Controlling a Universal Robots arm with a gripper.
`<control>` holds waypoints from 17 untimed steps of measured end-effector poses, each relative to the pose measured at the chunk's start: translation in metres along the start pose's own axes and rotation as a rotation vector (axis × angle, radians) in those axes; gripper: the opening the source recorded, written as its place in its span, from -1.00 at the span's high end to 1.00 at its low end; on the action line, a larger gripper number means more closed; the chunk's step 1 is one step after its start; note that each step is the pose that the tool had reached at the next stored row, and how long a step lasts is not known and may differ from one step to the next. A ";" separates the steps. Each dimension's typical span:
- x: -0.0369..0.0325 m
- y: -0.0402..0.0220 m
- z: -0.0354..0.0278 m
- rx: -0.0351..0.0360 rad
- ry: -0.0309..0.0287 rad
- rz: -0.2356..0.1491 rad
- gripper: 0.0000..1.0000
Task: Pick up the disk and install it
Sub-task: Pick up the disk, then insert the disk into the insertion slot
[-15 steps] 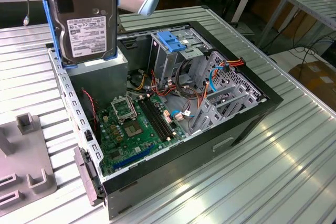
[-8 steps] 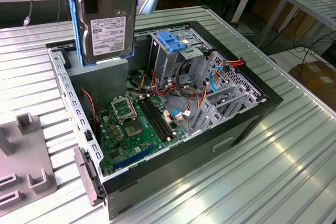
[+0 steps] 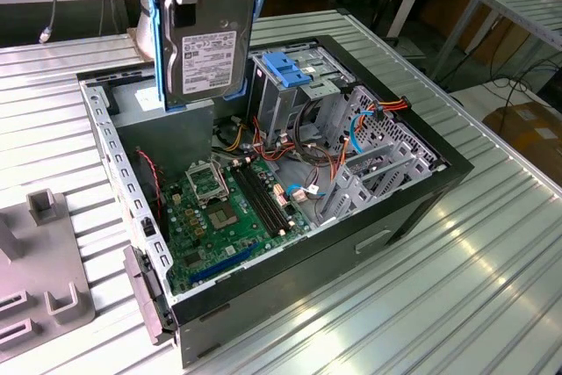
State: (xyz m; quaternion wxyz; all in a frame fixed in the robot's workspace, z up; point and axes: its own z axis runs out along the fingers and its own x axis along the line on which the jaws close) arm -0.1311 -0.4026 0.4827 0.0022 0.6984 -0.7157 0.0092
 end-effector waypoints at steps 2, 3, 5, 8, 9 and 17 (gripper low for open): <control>0.0000 -0.0001 0.0000 0.0000 0.0001 0.000 0.26; 0.0000 -0.0001 0.0000 0.0000 0.0001 0.000 0.26; 0.0000 -0.0003 -0.0001 -0.0001 0.0003 0.000 0.26; 0.0000 -0.0004 -0.0001 -0.0001 0.0002 0.000 0.26; 0.0000 -0.0004 -0.0001 -0.0001 0.0002 0.000 0.26; 0.0020 -0.0006 -0.0001 -0.0001 0.0006 0.000 0.26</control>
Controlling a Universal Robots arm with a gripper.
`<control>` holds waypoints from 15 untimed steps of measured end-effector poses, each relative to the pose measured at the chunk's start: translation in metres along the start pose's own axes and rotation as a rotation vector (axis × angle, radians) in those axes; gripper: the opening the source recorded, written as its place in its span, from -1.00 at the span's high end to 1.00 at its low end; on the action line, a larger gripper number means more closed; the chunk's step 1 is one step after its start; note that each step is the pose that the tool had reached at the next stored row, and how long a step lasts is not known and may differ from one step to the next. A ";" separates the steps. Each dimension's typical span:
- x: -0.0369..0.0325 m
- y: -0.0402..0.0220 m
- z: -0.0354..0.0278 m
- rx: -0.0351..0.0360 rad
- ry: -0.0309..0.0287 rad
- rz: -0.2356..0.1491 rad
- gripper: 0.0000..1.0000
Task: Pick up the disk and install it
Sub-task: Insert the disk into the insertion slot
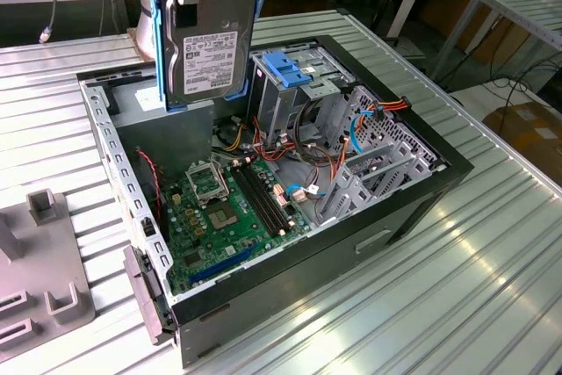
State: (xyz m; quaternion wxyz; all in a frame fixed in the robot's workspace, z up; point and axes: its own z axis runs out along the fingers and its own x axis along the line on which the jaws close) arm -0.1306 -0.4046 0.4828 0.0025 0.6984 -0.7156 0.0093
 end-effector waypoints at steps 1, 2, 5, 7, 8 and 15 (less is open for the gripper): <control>0.0027 -0.0002 0.0000 0.0000 0.0003 0.000 0.26; 0.0056 -0.0004 0.0002 0.0000 0.0002 0.000 0.26; 0.0132 -0.0008 0.0005 0.0001 0.0002 0.000 0.26; 0.0220 -0.0011 0.0010 0.0000 0.0003 0.000 0.26; 0.0253 -0.0012 0.0013 0.0002 0.0002 0.000 0.26; 0.0449 -0.0151 0.0041 0.0001 0.0046 0.000 0.26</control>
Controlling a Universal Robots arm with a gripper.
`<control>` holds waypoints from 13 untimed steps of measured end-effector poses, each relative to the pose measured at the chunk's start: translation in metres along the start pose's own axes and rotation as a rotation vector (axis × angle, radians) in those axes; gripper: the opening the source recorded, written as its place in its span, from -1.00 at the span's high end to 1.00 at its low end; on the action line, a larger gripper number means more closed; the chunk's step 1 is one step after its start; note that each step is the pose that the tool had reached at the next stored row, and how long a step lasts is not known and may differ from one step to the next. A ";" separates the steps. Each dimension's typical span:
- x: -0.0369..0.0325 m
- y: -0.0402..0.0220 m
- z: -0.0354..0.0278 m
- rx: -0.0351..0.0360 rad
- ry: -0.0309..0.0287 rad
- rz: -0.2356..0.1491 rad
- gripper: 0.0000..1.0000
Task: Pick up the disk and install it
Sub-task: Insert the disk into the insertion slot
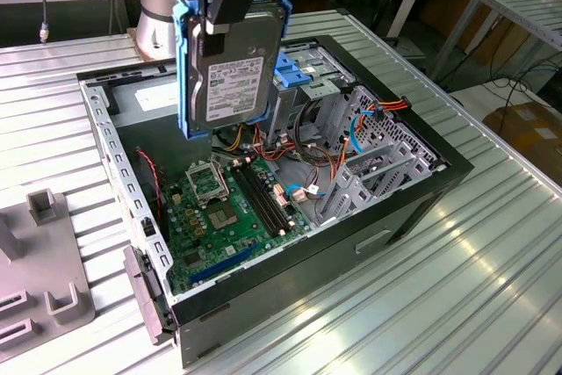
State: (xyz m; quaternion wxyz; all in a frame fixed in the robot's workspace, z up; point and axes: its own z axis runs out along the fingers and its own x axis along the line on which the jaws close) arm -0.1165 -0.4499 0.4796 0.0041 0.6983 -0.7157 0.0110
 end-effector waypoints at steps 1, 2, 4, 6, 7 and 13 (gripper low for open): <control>0.0001 -0.0041 0.0004 0.0000 0.0005 0.000 0.26; 0.0001 -0.0084 0.0008 0.0001 0.0009 0.000 0.26; -0.0001 -0.0192 0.0017 0.0002 0.0012 0.000 0.26; -0.0004 -0.0300 0.0025 0.0001 0.0013 0.000 0.26; -0.0005 -0.0349 0.0028 0.0001 0.0012 0.000 0.26; 0.0022 -0.0513 0.0038 0.0001 0.0013 0.000 0.26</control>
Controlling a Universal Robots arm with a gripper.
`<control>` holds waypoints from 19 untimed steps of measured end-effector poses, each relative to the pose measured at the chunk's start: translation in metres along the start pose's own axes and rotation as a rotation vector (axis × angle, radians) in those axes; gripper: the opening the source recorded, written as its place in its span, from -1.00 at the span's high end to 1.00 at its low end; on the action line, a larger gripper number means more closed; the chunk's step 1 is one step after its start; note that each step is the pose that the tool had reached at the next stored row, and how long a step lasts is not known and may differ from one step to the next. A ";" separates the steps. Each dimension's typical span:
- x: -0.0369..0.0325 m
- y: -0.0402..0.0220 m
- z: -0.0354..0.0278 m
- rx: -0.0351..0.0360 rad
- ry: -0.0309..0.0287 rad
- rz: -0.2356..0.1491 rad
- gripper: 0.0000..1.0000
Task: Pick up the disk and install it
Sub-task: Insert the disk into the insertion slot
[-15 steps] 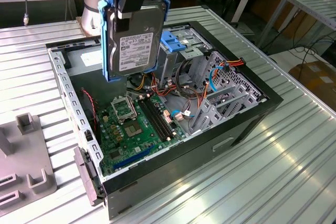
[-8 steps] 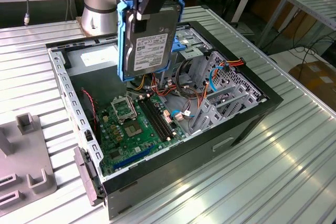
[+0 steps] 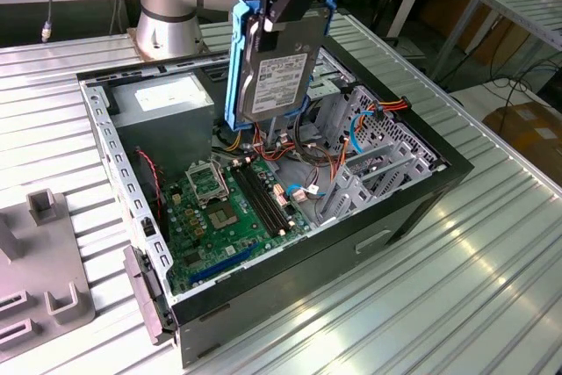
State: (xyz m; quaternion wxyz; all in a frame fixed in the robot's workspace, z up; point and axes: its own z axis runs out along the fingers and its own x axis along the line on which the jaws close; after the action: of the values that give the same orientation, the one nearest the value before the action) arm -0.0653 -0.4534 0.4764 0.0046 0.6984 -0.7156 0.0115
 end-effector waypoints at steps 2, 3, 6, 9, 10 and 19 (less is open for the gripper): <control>0.0078 -0.0006 0.0004 0.0000 0.0001 0.000 0.26; 0.0122 -0.0009 0.0007 0.0000 0.0000 0.000 0.26; 0.0185 -0.0026 0.0010 0.0000 0.0007 0.000 0.26; 0.0183 -0.0104 0.0012 0.0001 0.0016 0.000 0.26; 0.0183 -0.0132 0.0013 0.0001 0.0015 0.000 0.26; 0.0318 -0.0226 0.0023 0.0001 0.0020 0.000 0.26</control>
State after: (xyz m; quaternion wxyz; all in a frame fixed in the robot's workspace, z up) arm -0.0434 -0.4857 0.4750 0.0053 0.6983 -0.7157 0.0122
